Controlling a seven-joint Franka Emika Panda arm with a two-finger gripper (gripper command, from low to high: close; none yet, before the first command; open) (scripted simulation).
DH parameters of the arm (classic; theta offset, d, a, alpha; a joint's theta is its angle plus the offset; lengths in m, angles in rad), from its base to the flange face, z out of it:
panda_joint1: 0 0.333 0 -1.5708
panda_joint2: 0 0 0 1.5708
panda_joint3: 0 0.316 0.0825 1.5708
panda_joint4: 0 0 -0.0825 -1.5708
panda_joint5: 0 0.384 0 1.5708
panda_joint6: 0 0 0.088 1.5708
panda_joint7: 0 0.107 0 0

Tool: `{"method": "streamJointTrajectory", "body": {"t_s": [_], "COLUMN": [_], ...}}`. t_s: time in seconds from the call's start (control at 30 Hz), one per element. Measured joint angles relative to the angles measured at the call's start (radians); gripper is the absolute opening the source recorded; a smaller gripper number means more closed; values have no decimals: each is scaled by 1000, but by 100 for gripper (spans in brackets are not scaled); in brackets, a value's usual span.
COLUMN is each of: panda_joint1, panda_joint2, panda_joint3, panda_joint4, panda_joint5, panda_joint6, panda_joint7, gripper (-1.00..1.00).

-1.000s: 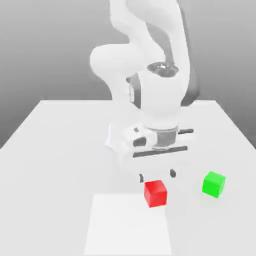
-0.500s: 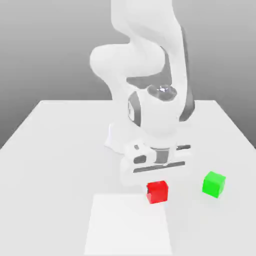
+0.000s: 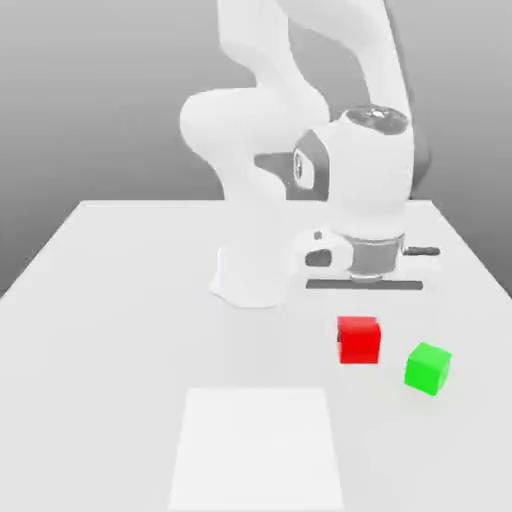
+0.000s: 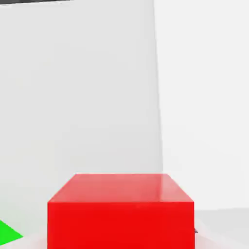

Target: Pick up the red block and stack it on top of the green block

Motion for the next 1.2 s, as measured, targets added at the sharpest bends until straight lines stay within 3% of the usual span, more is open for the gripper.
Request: {"method": "streamJointTrajectory", "body": {"t_s": [0.57,0.93,1.1,1.13,1.2], "panda_joint1": [59,-4,16,25,25], "panda_joint2": [3,151,244,261,261], "panda_joint3": [269,289,246,233,233], "panda_joint4": [71,88,85,84,84], "panda_joint5": [56,-136,-260,-281,-281], "panda_joint6": [-78,43,124,139,139], "panda_joint7": [849,1011,1099,1114,1114], "gripper": [-100,-100,-100,100,100]}}
